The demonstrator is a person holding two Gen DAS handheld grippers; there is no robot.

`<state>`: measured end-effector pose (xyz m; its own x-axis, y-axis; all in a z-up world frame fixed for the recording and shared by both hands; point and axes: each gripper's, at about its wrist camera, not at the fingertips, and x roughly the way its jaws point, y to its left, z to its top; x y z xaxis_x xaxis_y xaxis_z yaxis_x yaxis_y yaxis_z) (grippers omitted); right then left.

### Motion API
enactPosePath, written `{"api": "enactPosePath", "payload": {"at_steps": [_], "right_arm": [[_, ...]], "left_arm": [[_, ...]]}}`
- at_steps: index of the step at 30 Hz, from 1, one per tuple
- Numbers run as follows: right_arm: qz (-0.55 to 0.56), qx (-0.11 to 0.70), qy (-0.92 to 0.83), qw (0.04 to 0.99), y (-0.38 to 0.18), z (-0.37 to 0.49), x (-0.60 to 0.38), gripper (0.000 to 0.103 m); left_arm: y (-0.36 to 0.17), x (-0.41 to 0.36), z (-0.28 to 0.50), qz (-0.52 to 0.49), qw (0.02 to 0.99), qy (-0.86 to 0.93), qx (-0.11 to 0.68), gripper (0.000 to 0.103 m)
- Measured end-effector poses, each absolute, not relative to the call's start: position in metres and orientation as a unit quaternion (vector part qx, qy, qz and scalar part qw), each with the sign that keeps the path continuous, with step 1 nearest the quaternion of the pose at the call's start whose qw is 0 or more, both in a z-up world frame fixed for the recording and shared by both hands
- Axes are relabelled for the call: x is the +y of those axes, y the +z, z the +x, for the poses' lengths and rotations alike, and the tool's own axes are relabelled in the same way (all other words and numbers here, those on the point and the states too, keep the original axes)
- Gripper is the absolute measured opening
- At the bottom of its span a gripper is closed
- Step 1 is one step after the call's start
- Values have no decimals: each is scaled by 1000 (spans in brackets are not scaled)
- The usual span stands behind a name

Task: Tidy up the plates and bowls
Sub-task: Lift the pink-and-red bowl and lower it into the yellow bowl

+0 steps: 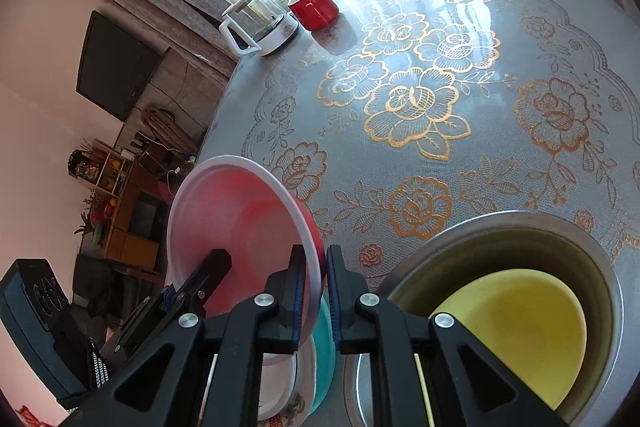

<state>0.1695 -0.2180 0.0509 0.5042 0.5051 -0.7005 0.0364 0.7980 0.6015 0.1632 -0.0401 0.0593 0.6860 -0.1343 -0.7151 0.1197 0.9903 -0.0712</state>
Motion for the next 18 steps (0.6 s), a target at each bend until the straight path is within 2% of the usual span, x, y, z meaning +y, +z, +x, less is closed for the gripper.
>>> {"api": "enactPosePath", "payload": {"at_steps": [18], "right_arm": [[320, 439, 116, 832, 51, 103, -260, 11]], "left_arm": [[60, -78, 111, -9, 918, -136, 372, 12]]}}
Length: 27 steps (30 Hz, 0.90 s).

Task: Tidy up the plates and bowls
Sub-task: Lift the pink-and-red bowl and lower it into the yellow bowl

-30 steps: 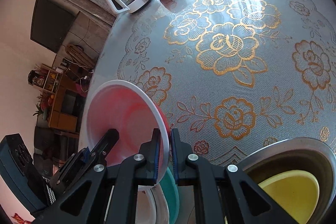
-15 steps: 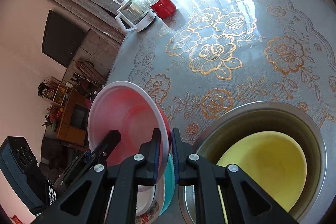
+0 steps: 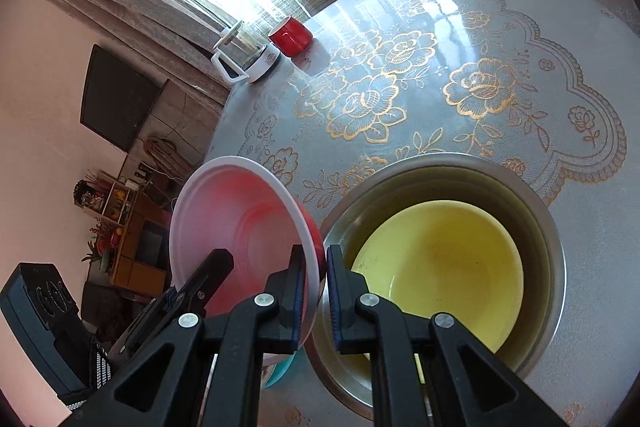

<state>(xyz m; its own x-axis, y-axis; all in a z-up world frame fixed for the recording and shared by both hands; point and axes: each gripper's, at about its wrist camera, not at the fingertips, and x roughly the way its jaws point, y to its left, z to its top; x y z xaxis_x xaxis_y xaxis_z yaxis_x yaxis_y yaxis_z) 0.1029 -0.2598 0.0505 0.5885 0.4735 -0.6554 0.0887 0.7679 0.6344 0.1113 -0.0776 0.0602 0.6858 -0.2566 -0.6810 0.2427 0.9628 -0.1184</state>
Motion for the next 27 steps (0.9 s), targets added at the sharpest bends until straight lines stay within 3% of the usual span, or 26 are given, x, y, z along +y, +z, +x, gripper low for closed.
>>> {"api": "enactPosePath", "payload": {"at_steps": [27], "right_arm": [[325, 450, 26, 831, 26, 63, -320, 13]], "left_arm": [[13, -152, 101, 52, 878, -210, 427, 15]]}}
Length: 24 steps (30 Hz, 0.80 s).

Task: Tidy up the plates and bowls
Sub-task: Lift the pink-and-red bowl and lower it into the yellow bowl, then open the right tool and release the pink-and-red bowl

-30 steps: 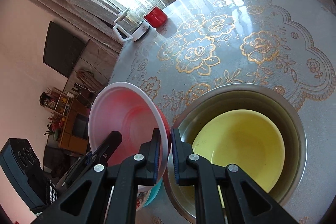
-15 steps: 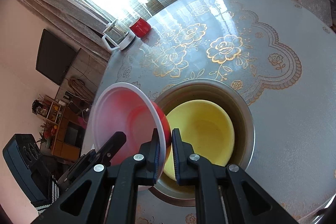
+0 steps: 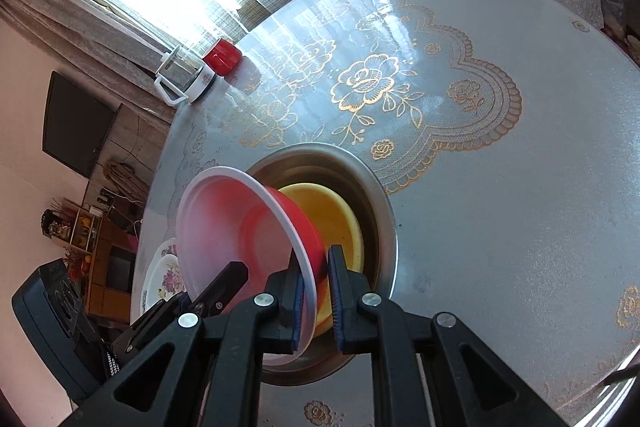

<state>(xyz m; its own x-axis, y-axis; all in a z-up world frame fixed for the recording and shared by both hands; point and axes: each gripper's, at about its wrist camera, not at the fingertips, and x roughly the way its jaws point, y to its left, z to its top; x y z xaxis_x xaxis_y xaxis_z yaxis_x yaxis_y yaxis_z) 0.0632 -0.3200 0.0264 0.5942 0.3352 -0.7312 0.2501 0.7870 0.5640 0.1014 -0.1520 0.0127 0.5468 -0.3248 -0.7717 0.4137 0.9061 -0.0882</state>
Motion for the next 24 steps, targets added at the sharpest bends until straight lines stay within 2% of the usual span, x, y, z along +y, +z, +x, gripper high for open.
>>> {"api": "enactPosePath", "payload": {"at_steps": [6, 11, 17, 24], "right_arm": [[327, 457, 20, 827, 21, 61, -323, 13], [326, 456, 13, 828, 18, 62, -324, 12], [318, 454, 10, 832, 18, 60, -323, 12], [316, 449, 11, 835, 17, 61, -322, 13]], "left_arm": [[13, -147, 102, 39, 877, -212, 429, 20], [22, -135, 98, 17, 888, -207, 410, 43], [29, -115, 90, -13, 902, -192, 387, 56], [20, -105, 86, -16, 898, -186, 399, 57]]}}
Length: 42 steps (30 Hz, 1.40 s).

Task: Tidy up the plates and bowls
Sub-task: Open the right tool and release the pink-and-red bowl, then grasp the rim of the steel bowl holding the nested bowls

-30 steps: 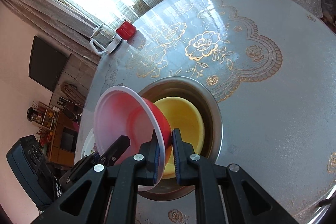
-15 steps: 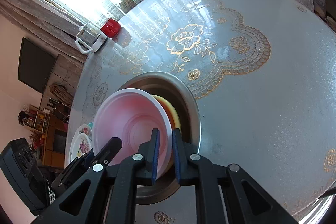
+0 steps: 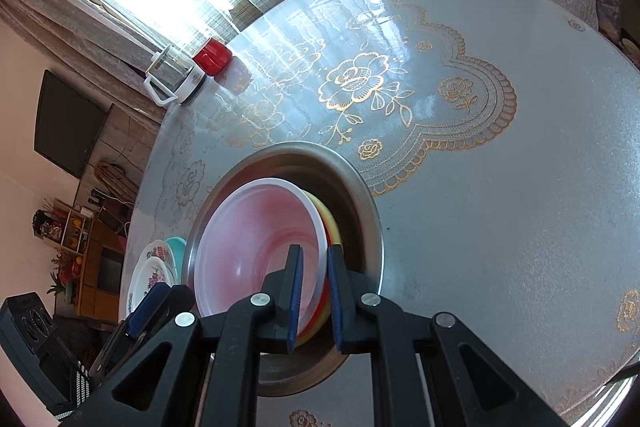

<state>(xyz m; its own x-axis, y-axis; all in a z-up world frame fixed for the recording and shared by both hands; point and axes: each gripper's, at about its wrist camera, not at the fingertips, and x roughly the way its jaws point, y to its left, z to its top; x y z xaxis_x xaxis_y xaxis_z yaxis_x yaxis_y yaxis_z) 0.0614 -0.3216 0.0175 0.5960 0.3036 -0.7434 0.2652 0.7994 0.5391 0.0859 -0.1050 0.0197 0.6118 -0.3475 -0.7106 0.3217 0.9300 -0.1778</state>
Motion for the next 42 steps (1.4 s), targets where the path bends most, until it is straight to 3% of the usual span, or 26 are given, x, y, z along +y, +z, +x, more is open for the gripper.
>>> {"api": "enactPosePath", "payload": {"at_steps": [4, 6, 11, 32, 36, 42], "right_arm": [[315, 448, 12, 836, 18, 61, -321, 14], [312, 442, 13, 841, 20, 59, -320, 21], [252, 398, -27, 882, 39, 49, -321, 28], [277, 446, -30, 850, 1, 54, -331, 28], [265, 444, -23, 856, 0, 57, -327, 21], [232, 435, -38, 869, 2, 61, -324, 18]], "left_arm": [[14, -103, 84, -18, 893, -184, 410, 57], [13, -103, 84, -17, 894, -184, 409, 58], [12, -103, 82, -14, 895, -181, 408, 59], [13, -86, 88, -43, 896, -155, 413, 65], [13, -83, 91, -49, 896, -151, 414, 65], [13, -84, 93, -47, 895, -153, 416, 65]]}}
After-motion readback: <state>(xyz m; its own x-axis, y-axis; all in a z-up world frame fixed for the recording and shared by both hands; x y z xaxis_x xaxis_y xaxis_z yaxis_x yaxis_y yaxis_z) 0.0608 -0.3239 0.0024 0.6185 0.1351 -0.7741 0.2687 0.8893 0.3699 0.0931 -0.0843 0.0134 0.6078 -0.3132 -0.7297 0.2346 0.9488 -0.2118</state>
